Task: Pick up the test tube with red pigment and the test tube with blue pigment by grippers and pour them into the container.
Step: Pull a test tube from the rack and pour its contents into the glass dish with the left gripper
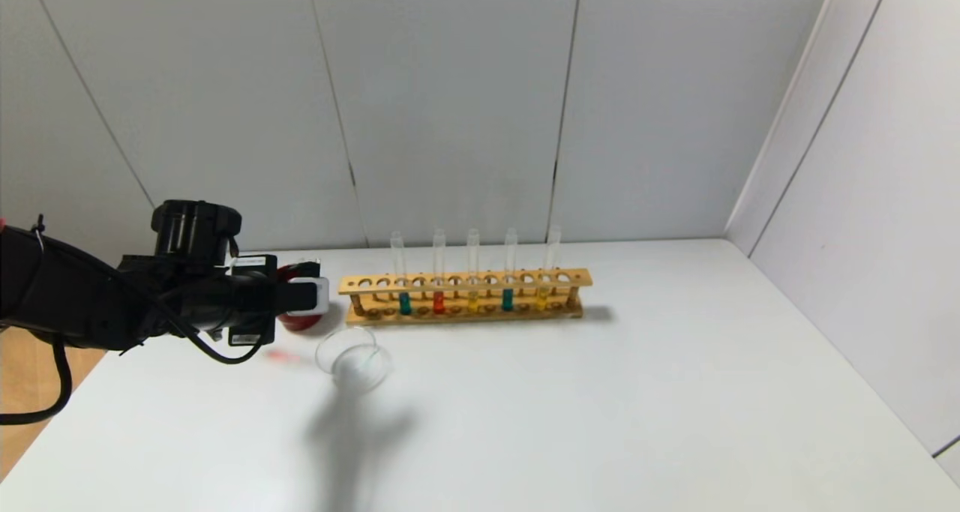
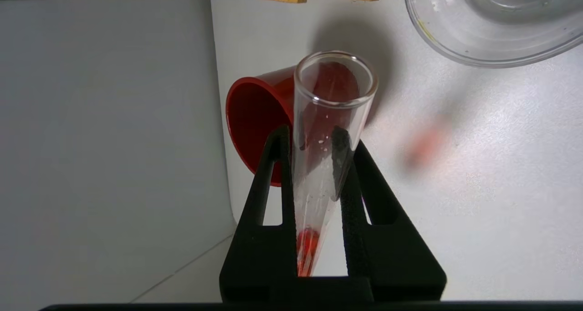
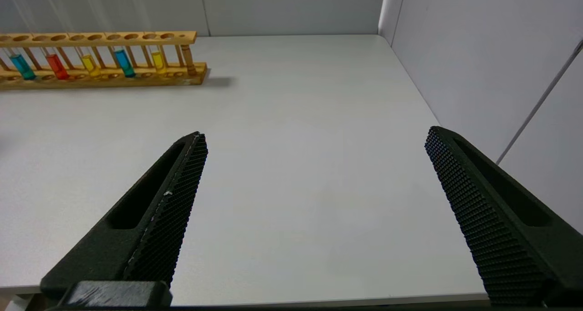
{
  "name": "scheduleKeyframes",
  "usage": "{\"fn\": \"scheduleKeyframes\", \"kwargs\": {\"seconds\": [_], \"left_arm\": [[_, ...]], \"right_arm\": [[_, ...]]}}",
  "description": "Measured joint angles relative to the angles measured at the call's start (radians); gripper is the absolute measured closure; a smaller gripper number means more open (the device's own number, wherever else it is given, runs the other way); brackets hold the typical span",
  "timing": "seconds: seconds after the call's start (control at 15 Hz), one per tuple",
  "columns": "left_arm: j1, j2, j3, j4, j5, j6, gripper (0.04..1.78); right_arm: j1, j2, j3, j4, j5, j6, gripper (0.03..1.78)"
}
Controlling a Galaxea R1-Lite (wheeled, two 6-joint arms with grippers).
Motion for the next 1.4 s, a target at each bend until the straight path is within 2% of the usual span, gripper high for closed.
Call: {"fn": "scheduleKeyframes", "kwargs": {"seconds": [0.73, 1.4], "left_arm": [[-0.014, 0.027, 0.011, 0.002, 0.079, 0.11, 1.49], [-0.038, 0.038, 0.02, 0.005, 0.113, 0.154, 1.49]], "right_arm": [[0.0, 0.0, 0.0, 0.0, 0.0, 0.0, 0.06], [0.0, 0.0, 0.0, 0.0, 0.0, 0.0, 0.06]]}}
